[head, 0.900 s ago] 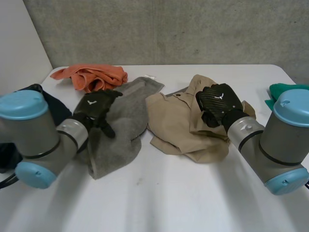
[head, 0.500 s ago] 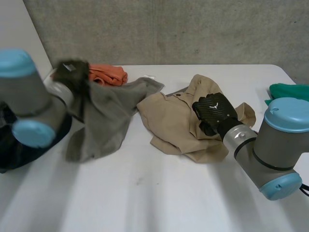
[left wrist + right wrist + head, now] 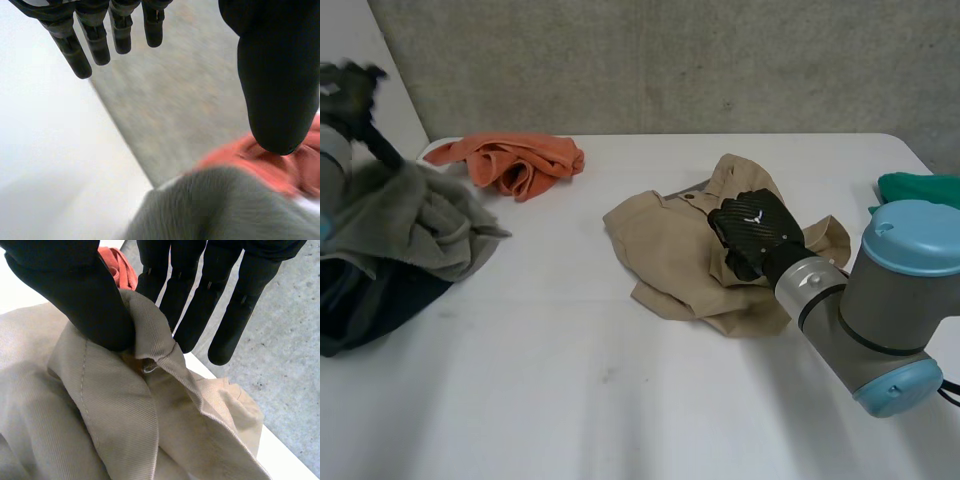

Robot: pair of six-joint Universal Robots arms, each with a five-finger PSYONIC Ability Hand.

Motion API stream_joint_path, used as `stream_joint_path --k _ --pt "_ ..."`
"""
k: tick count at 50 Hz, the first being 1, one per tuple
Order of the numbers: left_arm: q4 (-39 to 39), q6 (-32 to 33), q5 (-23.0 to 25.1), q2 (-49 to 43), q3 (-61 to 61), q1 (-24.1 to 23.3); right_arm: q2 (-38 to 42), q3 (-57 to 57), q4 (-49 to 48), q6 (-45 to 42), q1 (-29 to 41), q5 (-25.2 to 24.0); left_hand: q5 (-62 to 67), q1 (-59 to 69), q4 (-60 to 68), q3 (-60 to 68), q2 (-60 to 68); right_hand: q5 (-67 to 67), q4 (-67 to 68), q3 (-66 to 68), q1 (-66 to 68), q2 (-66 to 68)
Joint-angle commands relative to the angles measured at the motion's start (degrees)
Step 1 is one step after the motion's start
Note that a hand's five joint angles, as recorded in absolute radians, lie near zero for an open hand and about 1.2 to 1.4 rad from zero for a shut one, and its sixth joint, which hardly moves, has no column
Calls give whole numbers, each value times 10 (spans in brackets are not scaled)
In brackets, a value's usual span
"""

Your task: Fold the laundry.

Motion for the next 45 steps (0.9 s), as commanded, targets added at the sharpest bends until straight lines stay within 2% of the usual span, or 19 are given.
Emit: stream_joint_path --k 1,7,10,15,16,20,27,34,37,39,41,42,43,44,45 --pt "50 16 23 51 -139 -42 -25 1 34 -7 7 -17 -28 -7 -16 -19 -18 136 114 119 149 123" --pt "107 26 45 70 -218 -111 -61 2 107 -47 9 -50 -28 -7 -16 -19 -18 136 114 119 149 123" --pt "135 51 73 57 -239 -158 -92 10 168 -81 9 -70 -28 -7 -16 -19 -18 136 114 119 149 123" --pt "150 98 99 25 -235 -209 -150 27 254 -113 8 -119 -28 -7 -16 -19 -18 136 114 119 149 123" --pt "149 106 99 13 -227 -222 -170 33 277 -119 8 -141 -28 -7 -16 -19 -18 136 114 119 149 123" --pt "141 104 98 -27 -198 -256 -208 45 337 -138 6 -180 -28 -7 -16 -19 -18 136 114 119 149 123" --pt "116 110 79 -125 -102 -306 -240 68 407 -176 -7 -206 -28 -7 -16 -19 -18 136 114 119 149 123" --pt "75 154 21 -228 29 -324 -271 90 429 -182 -11 -227 -28 -7 -16 -19 -18 136 114 119 149 123" --pt "65 170 10 -257 65 -329 -286 92 429 -175 -16 -238 -28 -7 -16 -19 -18 136 114 119 149 123" --pt "61 179 6 -277 91 -333 -298 90 427 -162 -21 -252 49 70 62 58 59 136 114 119 149 123" --pt "62 182 6 -286 105 -333 -303 88 426 -150 -28 -259 182 203 194 191 192 136 114 119 149 123" --pt "65 180 7 -291 115 -334 -305 83 420 -137 -35 -266 328 348 340 336 337 136 114 119 149 123" --pt "68 179 7 -294 119 -335 -305 81 418 -130 -39 -267 411 431 423 419 420 109 87 92 122 96" --pt "72 178 6 -296 122 -335 -305 77 413 -121 -43 -268 506 527 519 515 516 21 -1 3 34 8" --pt "82 175 5 -296 126 -334 -305 73 404 -103 -50 -270 670 691 683 679 680 -301 -324 -319 -289 -314"
